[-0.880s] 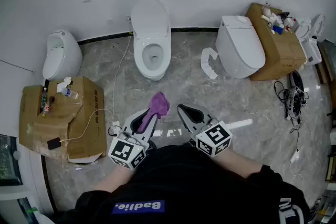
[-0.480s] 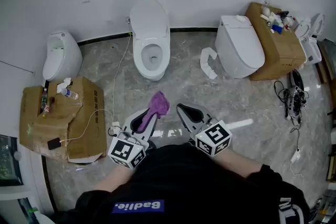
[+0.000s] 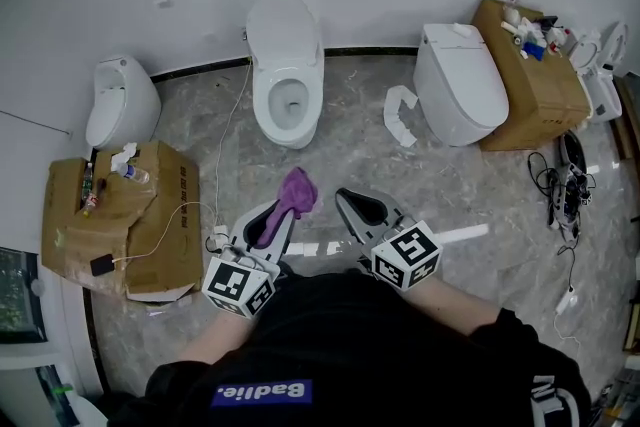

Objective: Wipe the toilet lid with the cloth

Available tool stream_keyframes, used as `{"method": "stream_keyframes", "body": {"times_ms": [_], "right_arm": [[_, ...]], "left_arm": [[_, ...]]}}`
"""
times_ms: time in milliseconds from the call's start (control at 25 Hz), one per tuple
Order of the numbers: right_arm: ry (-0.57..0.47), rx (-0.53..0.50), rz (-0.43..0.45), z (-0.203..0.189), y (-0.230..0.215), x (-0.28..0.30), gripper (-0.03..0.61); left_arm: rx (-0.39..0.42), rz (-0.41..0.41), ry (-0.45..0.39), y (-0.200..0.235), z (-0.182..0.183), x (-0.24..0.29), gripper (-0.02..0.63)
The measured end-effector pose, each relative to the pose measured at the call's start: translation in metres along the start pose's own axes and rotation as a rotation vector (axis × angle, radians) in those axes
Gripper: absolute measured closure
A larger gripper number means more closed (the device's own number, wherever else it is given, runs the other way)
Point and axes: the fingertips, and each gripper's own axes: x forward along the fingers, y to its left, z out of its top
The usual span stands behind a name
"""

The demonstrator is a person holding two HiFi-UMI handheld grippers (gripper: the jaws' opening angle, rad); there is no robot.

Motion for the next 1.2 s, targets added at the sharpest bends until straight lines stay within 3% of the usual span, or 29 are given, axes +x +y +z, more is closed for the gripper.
{"method": "stream_keyframes", "body": {"times_ms": [240, 520, 760, 1000, 1200], "right_arm": [[0.019, 0.004, 0.019, 0.001, -0.018, 0.009, 0.545], [0.036, -0.013, 0.02, 0.008, -0.032, 0.059, 0.545], [0.06, 0.0, -0.027, 0.022, -0.056, 0.151, 0.545], [0.066, 0.016, -0.103, 0.05, -0.08, 0.255, 0.545], [0.051, 0.035, -0.155, 0.066, -0.101, 0.312, 0.545]], "left_arm": [[0.006, 0.043, 0.014, 0.009, -0.003, 0.01, 0.532], [-0.012, 0.032, -0.012, 0.058, 0.001, 0.034, 0.532], [-0.002, -0.005, -0.019, 0.151, 0.012, 0.066, 0.532], [0.057, -0.04, -0.023, 0.264, 0.041, 0.096, 0.532], [0.09, -0.069, -0.011, 0.324, 0.044, 0.12, 0.532]]}}
